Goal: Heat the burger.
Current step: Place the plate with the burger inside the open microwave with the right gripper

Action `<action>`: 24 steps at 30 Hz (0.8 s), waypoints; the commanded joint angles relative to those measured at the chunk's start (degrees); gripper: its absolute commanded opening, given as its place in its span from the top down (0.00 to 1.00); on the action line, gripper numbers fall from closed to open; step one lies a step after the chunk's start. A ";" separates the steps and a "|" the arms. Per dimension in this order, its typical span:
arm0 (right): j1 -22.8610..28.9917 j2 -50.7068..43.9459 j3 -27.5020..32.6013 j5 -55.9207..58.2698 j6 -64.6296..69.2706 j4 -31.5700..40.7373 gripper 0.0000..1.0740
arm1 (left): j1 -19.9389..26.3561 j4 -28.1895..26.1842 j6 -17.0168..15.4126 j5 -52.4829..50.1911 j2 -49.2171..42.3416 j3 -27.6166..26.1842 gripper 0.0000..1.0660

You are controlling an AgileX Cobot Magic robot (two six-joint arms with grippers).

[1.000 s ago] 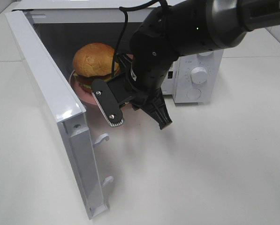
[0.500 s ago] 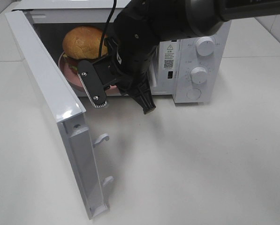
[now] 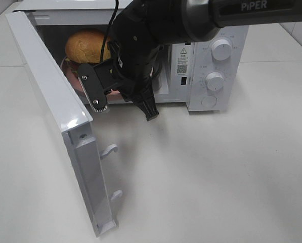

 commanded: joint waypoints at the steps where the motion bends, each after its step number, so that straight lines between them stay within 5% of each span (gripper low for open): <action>1: -1.09 1.09 -3.67 -1.95 -0.74 0.00 1.00 | 0.23 -0.17 -0.46 -0.69 -0.80 0.06 0.05; 24: -3.04 9.80 -16.62 1.55 -2.06 5.33 1.00 | 0.23 -0.17 -0.46 -0.69 -0.80 0.06 0.05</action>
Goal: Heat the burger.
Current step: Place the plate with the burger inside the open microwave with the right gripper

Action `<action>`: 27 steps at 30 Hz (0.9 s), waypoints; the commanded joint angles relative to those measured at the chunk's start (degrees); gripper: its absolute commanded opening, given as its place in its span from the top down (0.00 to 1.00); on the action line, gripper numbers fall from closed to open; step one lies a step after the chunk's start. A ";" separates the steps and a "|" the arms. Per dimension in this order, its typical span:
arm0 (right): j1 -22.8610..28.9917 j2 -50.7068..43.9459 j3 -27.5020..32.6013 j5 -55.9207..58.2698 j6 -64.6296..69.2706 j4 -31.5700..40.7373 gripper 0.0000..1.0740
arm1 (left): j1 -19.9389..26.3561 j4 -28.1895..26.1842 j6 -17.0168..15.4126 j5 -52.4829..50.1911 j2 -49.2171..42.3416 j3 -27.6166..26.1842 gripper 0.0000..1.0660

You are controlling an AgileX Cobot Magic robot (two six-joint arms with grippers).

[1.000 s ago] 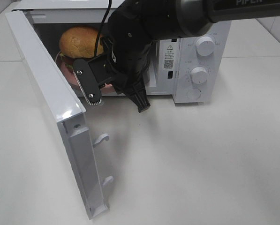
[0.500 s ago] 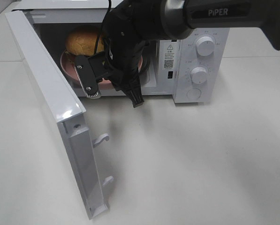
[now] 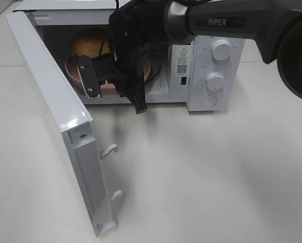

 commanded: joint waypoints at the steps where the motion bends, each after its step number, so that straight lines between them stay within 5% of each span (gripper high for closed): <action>1: -0.17 -0.17 -1.95 -2.23 -0.57 -0.06 1.00 | 0.23 -0.17 -0.46 -0.69 -0.80 0.06 0.05; 27: -4.18 0.86 -2.01 -5.21 -1.09 0.40 1.00 | 0.23 -0.17 -0.46 -0.69 -0.80 0.06 0.05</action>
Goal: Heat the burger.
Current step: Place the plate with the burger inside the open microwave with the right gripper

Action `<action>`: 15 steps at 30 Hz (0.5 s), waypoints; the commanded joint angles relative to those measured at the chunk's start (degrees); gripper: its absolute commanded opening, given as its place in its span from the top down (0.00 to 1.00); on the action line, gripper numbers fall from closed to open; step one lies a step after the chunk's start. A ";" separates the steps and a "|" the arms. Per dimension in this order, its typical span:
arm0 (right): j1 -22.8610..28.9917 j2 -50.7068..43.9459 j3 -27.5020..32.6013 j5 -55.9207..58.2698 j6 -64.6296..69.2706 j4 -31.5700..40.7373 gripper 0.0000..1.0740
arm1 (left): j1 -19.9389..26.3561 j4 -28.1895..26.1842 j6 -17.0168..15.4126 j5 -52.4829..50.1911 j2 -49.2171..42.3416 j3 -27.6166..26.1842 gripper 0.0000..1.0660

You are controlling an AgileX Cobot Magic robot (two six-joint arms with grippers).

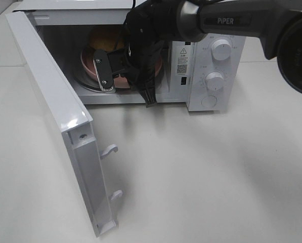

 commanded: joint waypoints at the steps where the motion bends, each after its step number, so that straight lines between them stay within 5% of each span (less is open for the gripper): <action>1: -0.17 -0.63 -0.97 -3.55 -0.34 0.06 1.00 | 0.23 -0.17 -0.46 -0.69 -0.80 0.06 0.05; 15: 0.52 2.81 -7.73 -0.29 0.34 1.32 1.00 | 0.23 -0.17 -0.46 -0.69 -0.80 0.06 0.05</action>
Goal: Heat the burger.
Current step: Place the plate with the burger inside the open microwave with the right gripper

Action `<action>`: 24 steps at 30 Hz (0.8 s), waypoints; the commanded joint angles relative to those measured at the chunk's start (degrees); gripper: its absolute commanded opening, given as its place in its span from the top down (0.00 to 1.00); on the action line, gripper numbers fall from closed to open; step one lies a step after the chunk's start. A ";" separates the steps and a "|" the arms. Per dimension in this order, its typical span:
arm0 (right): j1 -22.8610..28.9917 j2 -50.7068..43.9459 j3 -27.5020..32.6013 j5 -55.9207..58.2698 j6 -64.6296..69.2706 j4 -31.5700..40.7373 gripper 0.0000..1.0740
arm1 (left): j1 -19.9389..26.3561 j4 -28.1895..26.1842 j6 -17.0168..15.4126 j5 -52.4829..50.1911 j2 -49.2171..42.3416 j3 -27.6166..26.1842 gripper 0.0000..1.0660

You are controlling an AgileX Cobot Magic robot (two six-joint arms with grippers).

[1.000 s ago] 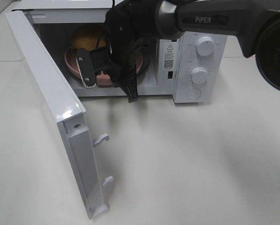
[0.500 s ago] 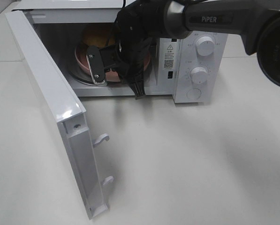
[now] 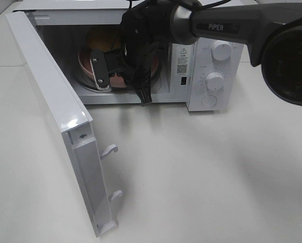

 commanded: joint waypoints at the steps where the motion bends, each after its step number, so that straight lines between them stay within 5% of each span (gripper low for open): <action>1: 0.46 0.06 -2.81 -2.06 0.52 1.03 1.00 | 0.23 -0.17 -0.46 -0.69 -0.80 0.06 0.05; 24: 0.63 0.80 -3.27 -1.20 0.63 2.29 1.00 | 0.23 -0.17 -0.46 -0.69 -0.80 0.06 0.05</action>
